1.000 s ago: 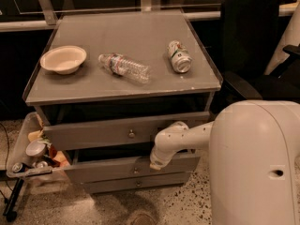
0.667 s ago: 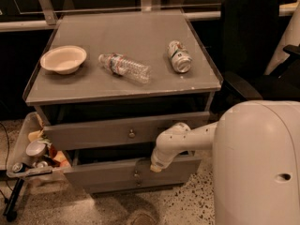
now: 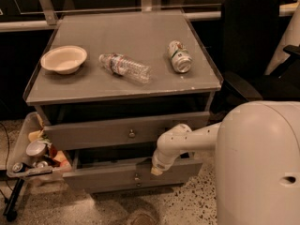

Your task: Open middle drawer

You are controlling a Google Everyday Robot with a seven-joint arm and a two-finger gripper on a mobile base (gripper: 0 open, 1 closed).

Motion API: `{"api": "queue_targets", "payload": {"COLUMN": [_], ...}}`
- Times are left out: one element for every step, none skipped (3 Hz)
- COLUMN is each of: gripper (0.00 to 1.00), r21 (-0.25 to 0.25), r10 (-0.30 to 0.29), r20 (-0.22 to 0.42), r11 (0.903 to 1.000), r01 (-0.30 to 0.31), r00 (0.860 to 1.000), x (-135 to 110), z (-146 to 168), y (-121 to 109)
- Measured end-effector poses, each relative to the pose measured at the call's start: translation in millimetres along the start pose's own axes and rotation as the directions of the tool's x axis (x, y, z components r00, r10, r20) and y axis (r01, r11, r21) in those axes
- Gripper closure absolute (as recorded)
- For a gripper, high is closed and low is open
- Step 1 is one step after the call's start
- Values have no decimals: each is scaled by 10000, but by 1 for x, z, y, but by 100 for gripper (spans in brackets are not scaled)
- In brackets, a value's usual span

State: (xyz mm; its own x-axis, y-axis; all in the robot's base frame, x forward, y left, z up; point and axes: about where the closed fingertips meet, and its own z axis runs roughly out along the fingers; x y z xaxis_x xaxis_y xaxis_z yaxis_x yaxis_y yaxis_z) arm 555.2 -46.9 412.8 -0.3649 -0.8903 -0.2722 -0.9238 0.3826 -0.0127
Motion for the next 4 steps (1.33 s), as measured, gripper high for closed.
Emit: {"api": "queue_targets", "payload": {"gripper": [100,100,100,100], "r21": [-2,-112,-117,-217], "r10": [3,182,190,370], "r20": [-3,-174,-180,-350], "r11": [10000,9998,9997,9991], "r01": [-3,-184,-192,-377], "r00": [10000,9997,9997,9987], "x": [0,11,11,21], "z": [-1,-4,-5,-9], "y": [0,10,11,21]}}
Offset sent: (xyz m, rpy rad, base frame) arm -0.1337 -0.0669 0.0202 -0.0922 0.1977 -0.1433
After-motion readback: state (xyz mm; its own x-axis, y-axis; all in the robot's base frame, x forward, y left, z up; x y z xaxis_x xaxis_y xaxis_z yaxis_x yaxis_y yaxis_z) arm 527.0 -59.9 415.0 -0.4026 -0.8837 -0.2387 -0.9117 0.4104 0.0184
